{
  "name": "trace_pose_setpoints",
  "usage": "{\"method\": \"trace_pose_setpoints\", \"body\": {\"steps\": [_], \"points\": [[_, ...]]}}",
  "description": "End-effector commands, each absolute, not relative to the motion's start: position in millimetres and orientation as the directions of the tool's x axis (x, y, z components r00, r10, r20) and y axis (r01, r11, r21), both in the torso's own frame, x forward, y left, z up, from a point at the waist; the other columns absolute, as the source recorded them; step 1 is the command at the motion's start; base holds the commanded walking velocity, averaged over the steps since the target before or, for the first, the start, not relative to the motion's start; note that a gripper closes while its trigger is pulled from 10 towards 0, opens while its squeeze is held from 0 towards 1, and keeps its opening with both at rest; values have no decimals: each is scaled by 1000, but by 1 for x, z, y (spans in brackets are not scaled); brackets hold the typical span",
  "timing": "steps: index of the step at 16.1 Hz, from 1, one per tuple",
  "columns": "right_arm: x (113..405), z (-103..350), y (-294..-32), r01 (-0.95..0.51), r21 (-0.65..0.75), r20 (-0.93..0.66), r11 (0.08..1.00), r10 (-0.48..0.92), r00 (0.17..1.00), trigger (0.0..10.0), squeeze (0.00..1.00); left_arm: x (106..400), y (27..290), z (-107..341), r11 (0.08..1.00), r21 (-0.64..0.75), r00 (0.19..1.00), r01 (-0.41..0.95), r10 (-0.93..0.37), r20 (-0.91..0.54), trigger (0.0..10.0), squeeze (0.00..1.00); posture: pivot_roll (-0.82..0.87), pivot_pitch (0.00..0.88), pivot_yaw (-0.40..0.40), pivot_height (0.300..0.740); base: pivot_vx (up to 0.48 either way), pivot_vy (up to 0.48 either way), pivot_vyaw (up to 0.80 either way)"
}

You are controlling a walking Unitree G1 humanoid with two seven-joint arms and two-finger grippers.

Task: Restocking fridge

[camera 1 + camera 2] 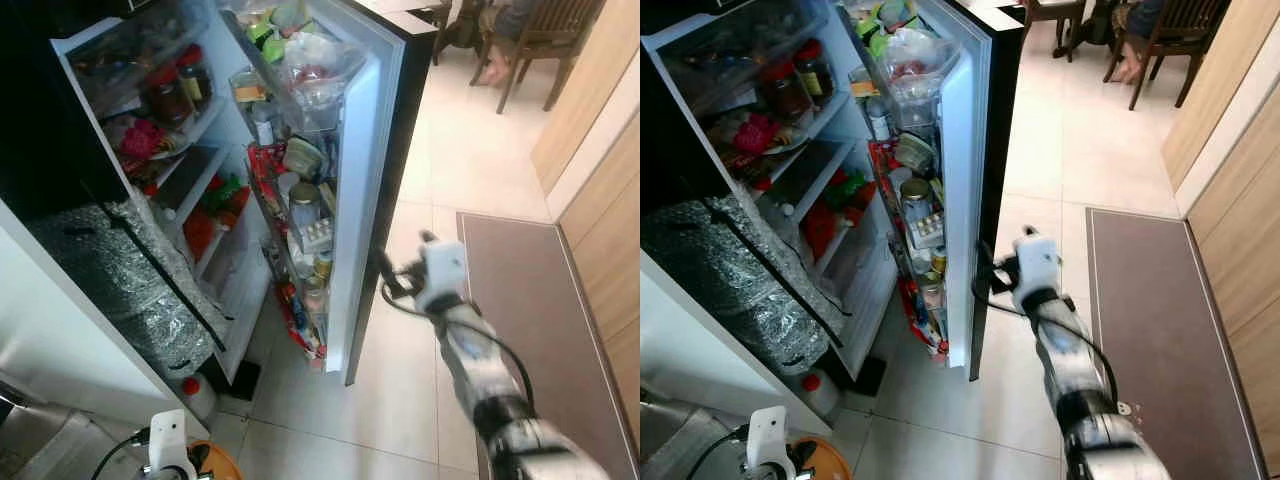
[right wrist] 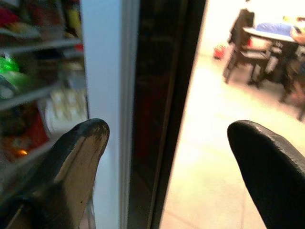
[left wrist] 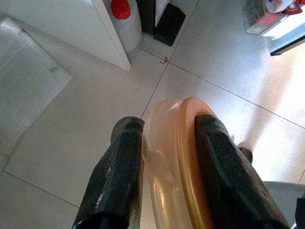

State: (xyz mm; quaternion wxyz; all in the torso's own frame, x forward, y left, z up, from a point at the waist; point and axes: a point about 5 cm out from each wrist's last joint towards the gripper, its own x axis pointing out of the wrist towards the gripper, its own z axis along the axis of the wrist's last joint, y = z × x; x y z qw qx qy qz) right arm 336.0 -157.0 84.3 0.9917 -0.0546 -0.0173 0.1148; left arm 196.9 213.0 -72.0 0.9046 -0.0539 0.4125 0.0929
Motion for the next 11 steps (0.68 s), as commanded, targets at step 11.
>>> {"method": "trace_pose_setpoints", "body": {"steps": [11], "points": [[321, 56, -159, -220, -131, -121, 967, 205, 971, 10000, 0, 181, 210, -81, 980, -1, 595, -199, 120, -794, 10000, 0, -140, 36, 18, 740, 0, 0, 342]]}}
